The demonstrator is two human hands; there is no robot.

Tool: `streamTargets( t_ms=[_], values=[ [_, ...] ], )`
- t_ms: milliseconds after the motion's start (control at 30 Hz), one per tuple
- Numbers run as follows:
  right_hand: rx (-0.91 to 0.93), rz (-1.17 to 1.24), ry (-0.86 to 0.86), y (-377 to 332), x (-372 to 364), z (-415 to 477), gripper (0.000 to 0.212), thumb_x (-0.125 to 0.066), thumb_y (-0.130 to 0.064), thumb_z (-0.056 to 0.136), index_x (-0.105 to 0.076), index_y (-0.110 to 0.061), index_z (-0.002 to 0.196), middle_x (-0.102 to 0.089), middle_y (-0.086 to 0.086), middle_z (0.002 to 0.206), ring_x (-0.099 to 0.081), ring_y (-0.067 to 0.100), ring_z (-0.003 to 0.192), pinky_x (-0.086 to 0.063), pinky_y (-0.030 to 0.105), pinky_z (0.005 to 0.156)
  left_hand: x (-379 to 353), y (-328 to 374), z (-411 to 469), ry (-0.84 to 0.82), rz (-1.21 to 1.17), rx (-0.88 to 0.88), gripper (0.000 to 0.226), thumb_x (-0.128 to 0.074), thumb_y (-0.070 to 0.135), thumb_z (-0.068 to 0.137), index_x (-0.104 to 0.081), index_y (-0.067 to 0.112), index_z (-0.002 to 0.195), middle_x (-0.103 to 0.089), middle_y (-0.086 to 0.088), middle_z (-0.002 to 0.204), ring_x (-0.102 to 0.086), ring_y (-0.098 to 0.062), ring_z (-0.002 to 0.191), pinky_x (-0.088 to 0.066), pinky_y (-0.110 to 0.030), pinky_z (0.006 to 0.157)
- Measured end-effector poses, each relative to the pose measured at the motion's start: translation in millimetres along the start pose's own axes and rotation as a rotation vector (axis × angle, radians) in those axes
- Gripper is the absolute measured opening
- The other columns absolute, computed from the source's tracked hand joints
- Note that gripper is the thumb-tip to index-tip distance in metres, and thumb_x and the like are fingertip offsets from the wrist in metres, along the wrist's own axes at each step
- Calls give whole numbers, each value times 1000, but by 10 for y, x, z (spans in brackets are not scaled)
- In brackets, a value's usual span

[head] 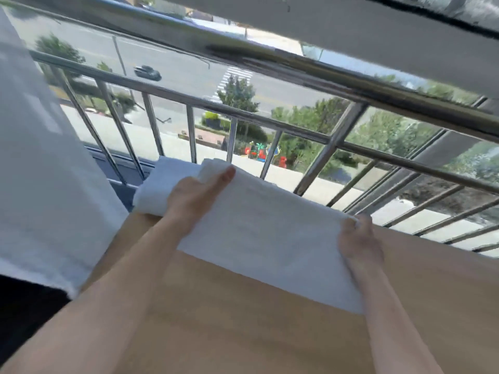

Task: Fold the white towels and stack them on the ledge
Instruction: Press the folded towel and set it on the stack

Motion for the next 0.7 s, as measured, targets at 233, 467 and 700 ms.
streamTargets(
  t_ms=[233, 467, 700],
  values=[
    [64, 27, -53, -1241, -636, -1, 40, -29, -37, 98, -45, -18, 129, -51, 25, 127, -48, 38, 121, -36, 42, 96, 967, -369, 773, 86, -30, 37, 110, -43, 99, 61, -65, 7, 117, -62, -10, 110, -57, -27, 94, -39, -34, 76],
    [69, -55, -6, -1745, -942, 425, 40, -26, -33, 99, -44, -14, 130, -48, 31, 130, -49, 42, 120, -38, 43, 96, 955, -491, 1602, 42, 10, 73, 114, -39, 102, 57, -62, 6, 114, -61, -14, 108, -56, -29, 92, -39, -35, 74],
    [-26, -199, -55, -1511, -1653, 726, 41, -25, -27, 103, -43, -8, 135, -43, 25, 138, -43, 44, 127, -37, 47, 103, 383, -739, 2160, -20, 389, 52, 130, -14, 104, 60, -65, -1, 117, -65, -24, 120, -61, -37, 110, -40, -39, 79]
  ],
)
Point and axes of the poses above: each hand's wrist, its own z-axis towards the middle knuckle, its own x-axis out of the back of the hand, y = z × x, the point moved 9 cm from there along z, towards the middle knuckle
